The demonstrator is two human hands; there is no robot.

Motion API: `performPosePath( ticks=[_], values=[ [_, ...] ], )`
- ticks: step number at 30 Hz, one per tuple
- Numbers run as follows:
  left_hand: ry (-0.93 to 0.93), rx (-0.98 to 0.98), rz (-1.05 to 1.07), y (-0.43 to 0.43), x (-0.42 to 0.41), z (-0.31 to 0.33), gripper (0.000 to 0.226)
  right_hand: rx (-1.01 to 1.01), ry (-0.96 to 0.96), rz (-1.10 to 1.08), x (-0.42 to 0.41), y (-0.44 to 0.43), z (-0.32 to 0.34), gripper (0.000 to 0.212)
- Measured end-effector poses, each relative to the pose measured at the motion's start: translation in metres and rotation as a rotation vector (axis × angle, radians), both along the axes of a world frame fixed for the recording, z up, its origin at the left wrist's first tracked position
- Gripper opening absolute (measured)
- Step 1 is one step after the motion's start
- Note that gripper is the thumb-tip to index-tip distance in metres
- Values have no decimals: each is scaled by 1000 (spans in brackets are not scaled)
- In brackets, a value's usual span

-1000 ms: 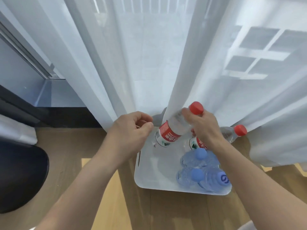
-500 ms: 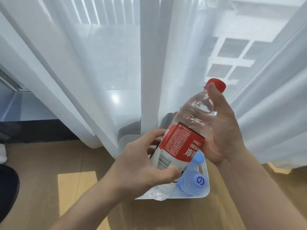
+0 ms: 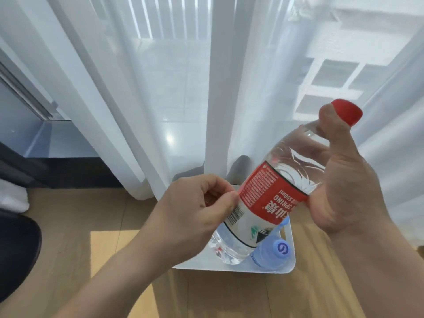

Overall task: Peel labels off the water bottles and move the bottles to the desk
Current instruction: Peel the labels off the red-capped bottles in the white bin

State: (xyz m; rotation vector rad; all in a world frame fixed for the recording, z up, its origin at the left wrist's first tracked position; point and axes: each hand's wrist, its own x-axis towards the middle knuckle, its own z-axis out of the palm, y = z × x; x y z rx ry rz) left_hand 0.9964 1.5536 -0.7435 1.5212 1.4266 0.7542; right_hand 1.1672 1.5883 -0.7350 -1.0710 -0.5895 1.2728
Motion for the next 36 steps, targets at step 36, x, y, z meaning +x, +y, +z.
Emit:
performPosePath(
  ticks=[36],
  values=[
    [-13,-513,-136,3,-6,0,66,37,180,198,-3,-23,35,14]
  ],
)
